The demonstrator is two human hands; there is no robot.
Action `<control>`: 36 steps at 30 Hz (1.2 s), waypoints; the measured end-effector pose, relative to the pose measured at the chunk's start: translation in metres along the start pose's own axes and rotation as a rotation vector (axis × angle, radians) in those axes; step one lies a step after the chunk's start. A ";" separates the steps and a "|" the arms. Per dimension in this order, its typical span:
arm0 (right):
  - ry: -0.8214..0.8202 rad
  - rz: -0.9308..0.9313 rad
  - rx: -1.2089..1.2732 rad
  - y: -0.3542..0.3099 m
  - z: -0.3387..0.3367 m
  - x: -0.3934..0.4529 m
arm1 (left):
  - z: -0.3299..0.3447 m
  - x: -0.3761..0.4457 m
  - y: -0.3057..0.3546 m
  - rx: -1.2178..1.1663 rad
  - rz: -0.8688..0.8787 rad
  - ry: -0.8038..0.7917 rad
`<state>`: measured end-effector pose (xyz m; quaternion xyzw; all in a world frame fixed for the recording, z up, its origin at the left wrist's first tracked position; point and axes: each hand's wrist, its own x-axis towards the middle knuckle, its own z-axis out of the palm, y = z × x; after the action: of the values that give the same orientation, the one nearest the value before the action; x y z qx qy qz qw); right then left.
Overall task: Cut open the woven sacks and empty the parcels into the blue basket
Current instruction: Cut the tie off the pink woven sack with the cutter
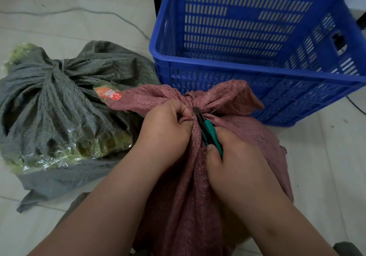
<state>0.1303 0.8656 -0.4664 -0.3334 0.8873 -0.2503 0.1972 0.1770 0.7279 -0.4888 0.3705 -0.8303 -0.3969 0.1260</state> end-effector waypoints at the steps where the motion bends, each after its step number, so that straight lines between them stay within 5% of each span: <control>1: -0.002 -0.002 -0.007 0.000 0.001 0.000 | 0.000 0.000 0.000 -0.007 -0.002 0.004; 27: 0.012 -0.016 0.030 0.011 -0.004 -0.003 | 0.004 -0.010 0.008 0.001 0.030 0.001; 33: -0.032 -0.029 0.031 0.014 -0.005 -0.009 | 0.007 -0.008 0.001 -0.174 -0.082 0.017; 36: -0.065 0.029 0.325 0.020 -0.015 -0.007 | 0.006 -0.008 0.003 -0.309 -0.121 0.017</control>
<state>0.1173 0.8881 -0.4644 -0.2920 0.8330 -0.3767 0.2810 0.1782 0.7378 -0.4896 0.3994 -0.7345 -0.5234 0.1645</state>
